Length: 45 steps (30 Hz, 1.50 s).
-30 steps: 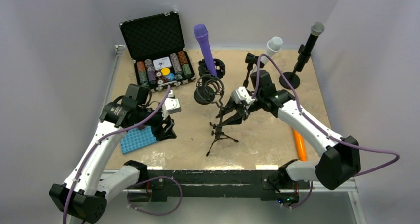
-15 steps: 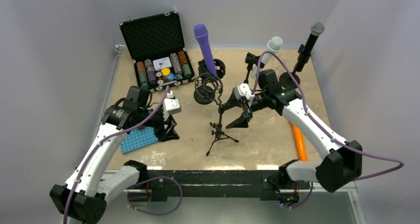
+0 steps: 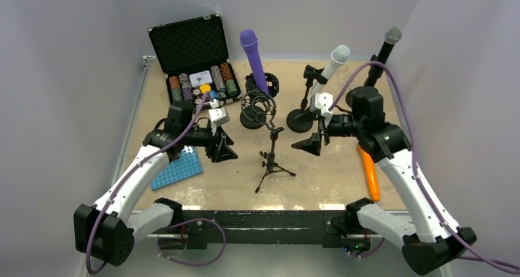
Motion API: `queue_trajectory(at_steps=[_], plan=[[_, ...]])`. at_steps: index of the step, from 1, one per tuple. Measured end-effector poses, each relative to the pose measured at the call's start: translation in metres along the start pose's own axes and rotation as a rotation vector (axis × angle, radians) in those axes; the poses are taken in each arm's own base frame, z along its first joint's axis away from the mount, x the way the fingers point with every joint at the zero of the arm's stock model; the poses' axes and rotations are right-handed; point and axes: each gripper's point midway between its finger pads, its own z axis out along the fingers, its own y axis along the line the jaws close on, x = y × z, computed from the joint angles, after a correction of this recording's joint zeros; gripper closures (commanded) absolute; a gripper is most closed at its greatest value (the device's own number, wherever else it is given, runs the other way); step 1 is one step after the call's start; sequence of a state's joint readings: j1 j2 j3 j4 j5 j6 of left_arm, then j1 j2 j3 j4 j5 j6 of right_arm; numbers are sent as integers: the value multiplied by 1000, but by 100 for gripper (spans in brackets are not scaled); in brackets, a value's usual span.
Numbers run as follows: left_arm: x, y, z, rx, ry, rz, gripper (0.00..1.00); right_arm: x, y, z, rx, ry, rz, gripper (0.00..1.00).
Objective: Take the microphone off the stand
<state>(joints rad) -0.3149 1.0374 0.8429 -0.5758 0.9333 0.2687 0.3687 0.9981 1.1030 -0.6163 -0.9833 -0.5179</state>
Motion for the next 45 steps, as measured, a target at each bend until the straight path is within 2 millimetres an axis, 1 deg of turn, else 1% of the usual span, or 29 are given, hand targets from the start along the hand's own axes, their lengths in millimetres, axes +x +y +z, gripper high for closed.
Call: queue_trajectory(at_steps=[4,7,8,10,13,16,17,19,21,24,27,29,31,33,36,38,41,42,45], plan=[[-2,15,16,3,-42,-80,34,-52,-2,-11,77,-54,-84,18],[-2,25,29,9,-78,-177,32,-87,4,-10,84,-94,-155,18],[-1,27,32,9,-90,-209,30,-95,7,-8,80,-104,-178,18],[1,29,36,9,-110,-265,25,-102,11,-3,72,-105,-212,18],[5,32,40,-4,-131,-326,23,-100,11,9,59,-82,-232,19],[9,34,42,-15,-146,-374,21,-95,0,21,72,-49,-210,22],[11,33,43,-16,-150,-396,21,-91,-6,26,83,-31,-195,23],[15,33,44,-15,-150,-434,21,-84,-11,31,91,-7,-180,23],[16,31,45,-6,-155,-472,24,-80,-12,32,95,3,-181,23],[15,28,46,16,-172,-506,25,-74,-4,29,88,6,-205,23],[15,26,47,28,-190,-494,30,-70,2,24,95,3,-233,23],[11,26,45,31,-204,-422,30,-70,5,21,99,-1,-256,23],[7,25,43,30,-218,-314,31,-71,5,20,102,-6,-277,24],[2,23,41,29,-234,-163,32,-70,4,20,101,-3,-289,24],[-7,23,41,34,-244,64,33,-64,4,22,87,17,-281,25],[-10,21,43,47,-240,219,33,-60,5,24,82,29,-260,25],[-6,15,44,67,-226,440,33,-54,5,21,114,44,-173,25],[-6,14,44,68,-228,487,33,-51,6,18,130,45,-141,25],[-6,12,43,63,-237,632,38,-38,18,9,145,39,-76,23]])
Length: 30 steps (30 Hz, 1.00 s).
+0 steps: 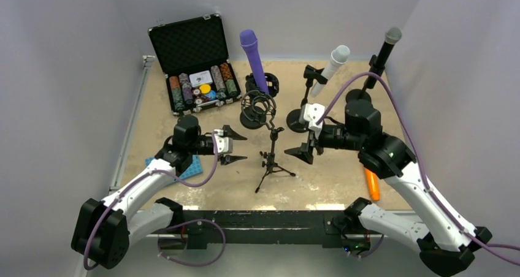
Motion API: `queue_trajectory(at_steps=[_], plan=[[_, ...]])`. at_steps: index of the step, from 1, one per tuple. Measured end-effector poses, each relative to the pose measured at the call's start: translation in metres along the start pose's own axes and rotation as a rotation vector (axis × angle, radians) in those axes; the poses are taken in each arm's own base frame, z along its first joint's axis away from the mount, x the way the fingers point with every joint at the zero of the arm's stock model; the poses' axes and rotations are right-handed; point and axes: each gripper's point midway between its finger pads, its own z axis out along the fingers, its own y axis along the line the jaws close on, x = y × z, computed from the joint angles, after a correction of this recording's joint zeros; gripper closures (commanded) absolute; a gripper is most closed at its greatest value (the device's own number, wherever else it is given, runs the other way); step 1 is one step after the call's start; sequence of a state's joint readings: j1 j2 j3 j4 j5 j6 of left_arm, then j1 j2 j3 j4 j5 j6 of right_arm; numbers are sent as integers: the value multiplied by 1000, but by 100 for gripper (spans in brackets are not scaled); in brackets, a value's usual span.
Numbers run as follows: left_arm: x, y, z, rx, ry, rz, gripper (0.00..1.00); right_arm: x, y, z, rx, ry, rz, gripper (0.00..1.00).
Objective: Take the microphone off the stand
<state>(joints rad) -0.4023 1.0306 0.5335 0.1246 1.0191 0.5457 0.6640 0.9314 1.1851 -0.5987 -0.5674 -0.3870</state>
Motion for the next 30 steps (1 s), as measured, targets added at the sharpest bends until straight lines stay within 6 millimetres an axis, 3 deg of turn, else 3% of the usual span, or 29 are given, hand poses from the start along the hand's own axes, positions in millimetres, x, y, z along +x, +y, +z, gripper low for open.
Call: queue_trajectory(at_steps=[5,12,15,22,26,30], plan=[[1,-8,10,47,-3,64,43,23,20,-2,-36,-13,73,23],[2,-31,30,146,-6,99,44,66,27,41,-131,28,227,24],[-1,-31,37,146,-5,104,46,80,29,50,-149,50,267,26],[-4,-12,45,91,8,101,48,63,27,57,-177,-25,258,29],[-6,-15,47,99,2,109,49,56,26,63,-199,-55,274,33],[-7,-21,52,121,-2,110,51,54,25,68,-209,-67,287,45]])
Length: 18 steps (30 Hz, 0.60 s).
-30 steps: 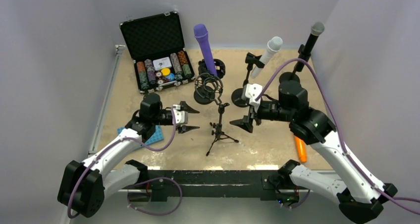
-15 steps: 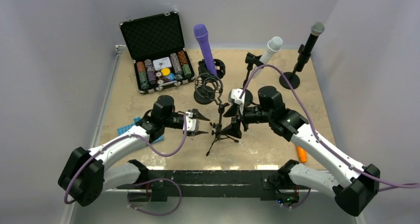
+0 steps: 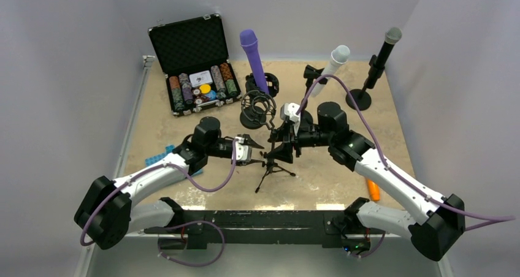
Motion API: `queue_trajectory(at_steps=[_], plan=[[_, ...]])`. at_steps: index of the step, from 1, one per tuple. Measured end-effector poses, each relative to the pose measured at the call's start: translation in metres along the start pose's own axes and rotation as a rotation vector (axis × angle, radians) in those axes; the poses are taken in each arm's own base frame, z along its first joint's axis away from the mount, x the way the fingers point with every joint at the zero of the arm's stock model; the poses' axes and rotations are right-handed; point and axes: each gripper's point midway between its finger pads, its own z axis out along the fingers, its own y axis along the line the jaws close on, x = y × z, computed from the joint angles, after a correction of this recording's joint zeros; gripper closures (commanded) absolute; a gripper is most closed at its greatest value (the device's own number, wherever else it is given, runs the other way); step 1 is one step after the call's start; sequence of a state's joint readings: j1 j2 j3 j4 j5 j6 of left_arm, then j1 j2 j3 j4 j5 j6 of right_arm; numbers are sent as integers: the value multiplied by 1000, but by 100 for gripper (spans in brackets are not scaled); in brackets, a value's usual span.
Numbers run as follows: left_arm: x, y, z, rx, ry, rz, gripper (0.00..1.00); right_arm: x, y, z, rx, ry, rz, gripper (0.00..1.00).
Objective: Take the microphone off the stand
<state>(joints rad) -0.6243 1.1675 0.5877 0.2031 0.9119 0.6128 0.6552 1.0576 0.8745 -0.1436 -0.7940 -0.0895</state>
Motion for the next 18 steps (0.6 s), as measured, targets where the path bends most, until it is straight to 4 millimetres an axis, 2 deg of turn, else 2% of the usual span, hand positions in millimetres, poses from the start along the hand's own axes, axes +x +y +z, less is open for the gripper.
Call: queue_trajectory(at_steps=[3,8,13,18], plan=[[-1,-2,4,14,-2,-11,53,0,0,2,-9,-1,10,60],[-5,0,7,6,-9,-25,54,3,-3,4,-8,5,9,93],[-7,-4,10,16,-10,-38,55,-4,-4,4,-14,-18,-36,100],[-7,-7,13,25,-9,-40,57,-3,-2,4,-32,-16,-48,100]])
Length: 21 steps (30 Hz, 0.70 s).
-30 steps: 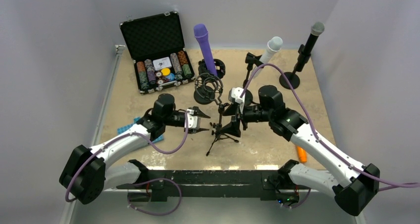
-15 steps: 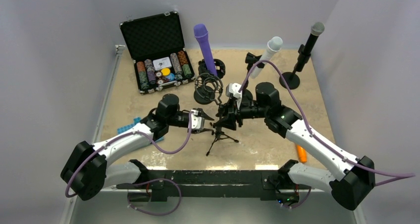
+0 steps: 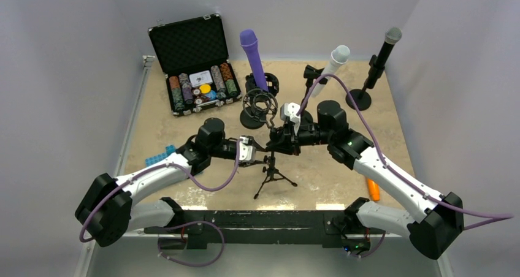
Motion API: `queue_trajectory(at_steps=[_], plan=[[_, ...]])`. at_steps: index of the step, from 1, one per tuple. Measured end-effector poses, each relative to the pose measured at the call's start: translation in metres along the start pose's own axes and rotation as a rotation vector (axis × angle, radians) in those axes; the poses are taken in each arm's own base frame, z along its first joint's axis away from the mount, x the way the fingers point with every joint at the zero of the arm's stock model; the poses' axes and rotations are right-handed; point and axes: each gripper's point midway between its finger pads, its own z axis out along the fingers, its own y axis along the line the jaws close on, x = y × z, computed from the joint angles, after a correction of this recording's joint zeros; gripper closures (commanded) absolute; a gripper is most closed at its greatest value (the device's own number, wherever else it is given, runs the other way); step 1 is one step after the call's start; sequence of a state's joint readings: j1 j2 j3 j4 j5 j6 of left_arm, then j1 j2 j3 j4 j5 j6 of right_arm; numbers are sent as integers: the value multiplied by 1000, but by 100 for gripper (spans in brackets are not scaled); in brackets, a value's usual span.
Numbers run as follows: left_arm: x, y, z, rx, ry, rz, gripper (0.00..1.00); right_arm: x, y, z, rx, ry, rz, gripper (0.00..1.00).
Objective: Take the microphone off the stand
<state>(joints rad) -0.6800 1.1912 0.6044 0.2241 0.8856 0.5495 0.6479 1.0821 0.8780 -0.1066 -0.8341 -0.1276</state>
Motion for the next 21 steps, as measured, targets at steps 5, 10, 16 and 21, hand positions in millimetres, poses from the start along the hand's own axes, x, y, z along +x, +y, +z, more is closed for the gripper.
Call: queue_trajectory(at_steps=[5,10,16,21], plan=[[-1,-5,4,16,-2,-6,60,2,3,0,-23,4,-28,100],[-2,-10,7,34,-5,-6,70,4,5,-1,-39,8,-59,100],[-2,-16,9,48,0,-20,100,8,12,-4,-59,11,-98,100],[1,-18,8,26,29,-181,100,13,15,-5,-70,10,-151,100]])
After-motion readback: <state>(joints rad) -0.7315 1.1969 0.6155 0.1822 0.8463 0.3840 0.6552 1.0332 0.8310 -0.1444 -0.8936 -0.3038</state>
